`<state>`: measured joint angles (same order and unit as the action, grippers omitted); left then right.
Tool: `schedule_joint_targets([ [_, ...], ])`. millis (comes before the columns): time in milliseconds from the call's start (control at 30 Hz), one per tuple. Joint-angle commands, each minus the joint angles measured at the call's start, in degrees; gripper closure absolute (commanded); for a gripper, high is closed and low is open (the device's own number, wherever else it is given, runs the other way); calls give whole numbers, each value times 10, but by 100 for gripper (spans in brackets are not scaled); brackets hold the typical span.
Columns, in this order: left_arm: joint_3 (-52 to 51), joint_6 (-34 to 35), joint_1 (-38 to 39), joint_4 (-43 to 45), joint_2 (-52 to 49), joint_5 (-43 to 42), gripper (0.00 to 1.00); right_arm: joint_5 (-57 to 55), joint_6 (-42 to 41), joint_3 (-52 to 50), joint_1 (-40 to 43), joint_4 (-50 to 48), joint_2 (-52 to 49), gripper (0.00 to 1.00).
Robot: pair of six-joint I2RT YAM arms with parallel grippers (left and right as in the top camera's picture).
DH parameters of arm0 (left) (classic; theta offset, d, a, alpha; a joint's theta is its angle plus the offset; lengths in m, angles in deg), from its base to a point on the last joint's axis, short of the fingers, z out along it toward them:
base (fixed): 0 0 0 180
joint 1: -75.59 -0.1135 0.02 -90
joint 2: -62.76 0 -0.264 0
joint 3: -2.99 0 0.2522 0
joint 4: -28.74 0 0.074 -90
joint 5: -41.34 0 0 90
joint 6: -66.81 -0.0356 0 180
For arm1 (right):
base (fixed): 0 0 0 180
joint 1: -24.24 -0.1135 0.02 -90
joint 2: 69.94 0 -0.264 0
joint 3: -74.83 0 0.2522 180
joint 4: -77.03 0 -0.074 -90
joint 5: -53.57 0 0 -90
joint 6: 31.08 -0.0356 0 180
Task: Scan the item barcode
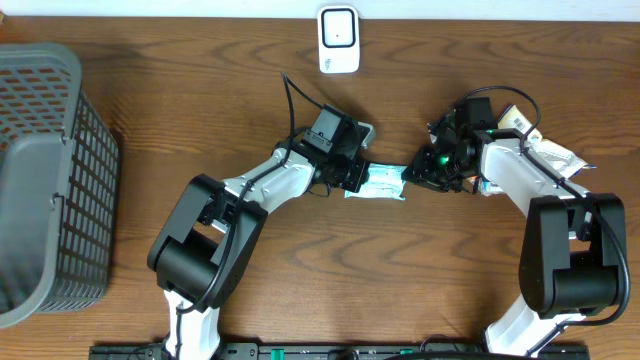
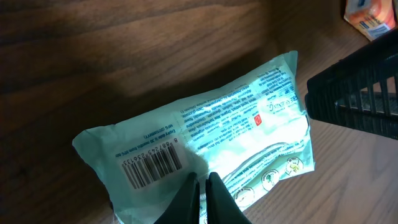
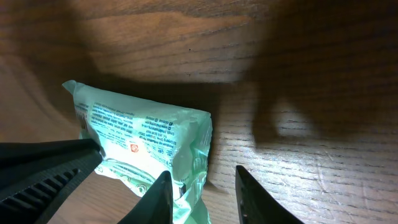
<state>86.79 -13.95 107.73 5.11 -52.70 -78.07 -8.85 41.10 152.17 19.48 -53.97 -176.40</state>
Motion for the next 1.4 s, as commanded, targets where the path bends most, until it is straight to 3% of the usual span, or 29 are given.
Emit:
schedule_joint_targets([
  [0,-7,26,-2,-1,-35,21,92,13,-8,-4,-4,-1,-5,72],
  [333,-7,91,-15,-3,-59,23,93,45,-7,-19,-4,-45,-5,70],
  [733,-7,96,-21,-15,-59,25,93,61,-36,-89,-4,-125,-5,68],
  [1000,-7,96,-21,-15,-59,25,93,101,-103,-164,-7,-264,-5,68],
  [1300,-7,96,-21,-14,-59,25,93,105,-109,-174,-48,-299,-5,69],
  [1367,-7,96,-21,-14,-59,25,93,104,-115,-174,-51,-308,-5,73],
])
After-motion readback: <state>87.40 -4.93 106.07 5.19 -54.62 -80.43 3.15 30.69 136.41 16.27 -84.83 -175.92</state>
